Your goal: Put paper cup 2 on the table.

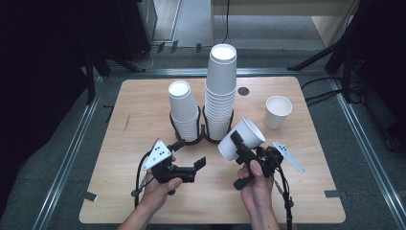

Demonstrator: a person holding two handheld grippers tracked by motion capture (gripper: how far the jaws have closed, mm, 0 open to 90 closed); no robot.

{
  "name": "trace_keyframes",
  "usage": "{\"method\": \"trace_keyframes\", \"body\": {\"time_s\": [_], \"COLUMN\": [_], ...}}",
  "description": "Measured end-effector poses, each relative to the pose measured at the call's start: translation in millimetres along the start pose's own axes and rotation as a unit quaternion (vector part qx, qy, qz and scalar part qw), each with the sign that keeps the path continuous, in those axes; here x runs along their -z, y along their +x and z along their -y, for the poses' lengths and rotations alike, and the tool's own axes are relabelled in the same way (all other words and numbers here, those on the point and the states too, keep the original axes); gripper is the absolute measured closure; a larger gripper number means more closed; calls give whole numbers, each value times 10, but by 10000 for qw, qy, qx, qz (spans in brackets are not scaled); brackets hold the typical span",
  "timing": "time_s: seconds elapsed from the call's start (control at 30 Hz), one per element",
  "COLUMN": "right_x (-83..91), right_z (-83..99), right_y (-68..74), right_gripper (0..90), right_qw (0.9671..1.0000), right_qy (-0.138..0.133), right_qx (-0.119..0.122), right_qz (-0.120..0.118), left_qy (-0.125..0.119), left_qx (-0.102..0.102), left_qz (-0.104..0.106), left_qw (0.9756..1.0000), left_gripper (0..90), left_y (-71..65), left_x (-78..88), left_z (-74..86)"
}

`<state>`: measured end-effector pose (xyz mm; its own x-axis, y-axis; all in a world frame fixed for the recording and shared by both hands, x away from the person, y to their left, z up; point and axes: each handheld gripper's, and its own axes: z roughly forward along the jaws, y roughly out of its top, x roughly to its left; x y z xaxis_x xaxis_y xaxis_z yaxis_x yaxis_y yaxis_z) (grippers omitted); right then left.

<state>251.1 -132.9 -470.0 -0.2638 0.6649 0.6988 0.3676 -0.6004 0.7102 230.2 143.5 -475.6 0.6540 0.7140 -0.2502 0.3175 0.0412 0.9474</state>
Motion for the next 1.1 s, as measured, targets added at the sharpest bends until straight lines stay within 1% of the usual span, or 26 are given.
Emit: {"method": "trace_keyframes", "body": {"time_s": [0.07,0.1,0.17,0.23,0.33,0.37,0.43,0.5,0.57,0.6,0.67,0.8,0.83,0.9,1.03,1.07,1.1], "right_x": [3,4,6,8,8,4,1,6,15,19,28,40,42,48,58,62,66], "right_z": [-11,-13,-20,-24,-31,-36,-50,-64,-83,-93,-112,-162,-177,-197,-242,-251,-260], "right_y": [23,38,63,69,77,77,83,90,88,81,61,4,-10,-27,-63,-74,-84], "right_gripper": [161,161,159,157,157,156,157,155,156,154,155,154,154,154,154,154,154], "right_qw": [9995,9991,9972,9957,9920,9900,9856,9811,9762,9746,9700,9646,9644,9633,9589,9587,9576], "right_qy": [-10,6,38,16,-48,-74,-32,-64,-124,-132,-164,-211,-226,-275,-364,-390,-417], "right_qx": [316,420,744,918,1246,1385,1641,1893,2110,2181,2348,2552,2575,2607,2751,2759,2791], "right_qz": [42,80,118,97,213,270,409,392,496,491,609,631,566,581,595,576,585], "left_qy": [19,11,24,-3,-1,6,22,29,51,65,85,74,78,74,90,95,96], "left_qx": [14,18,52,81,87,99,138,184,170,175,179,234,256,270,301,315,325], "left_qz": [-25,-50,-71,-97,-140,-161,-210,-242,-290,-315,-354,-448,-470,-528,-645,-678,-698], "left_qw": [10000,10000,10000,9999,9999,9998,9997,9995,9994,9993,9992,9987,9985,9982,9974,9972,9970], "left_gripper": [20,19,19,19,19,19,19,19,19,19,19,19,19,19,19,19,20], "left_y": [14,22,38,49,76,90,115,137,155,170,195,268,287,318,383,397,413], "left_x": [17,28,47,61,82,88,101,124,153,173,203,272,291,319,381,397,413], "left_z": [14,25,37,48,67,76,95,116,137,150,165,187,191,196,220,226,233]}}
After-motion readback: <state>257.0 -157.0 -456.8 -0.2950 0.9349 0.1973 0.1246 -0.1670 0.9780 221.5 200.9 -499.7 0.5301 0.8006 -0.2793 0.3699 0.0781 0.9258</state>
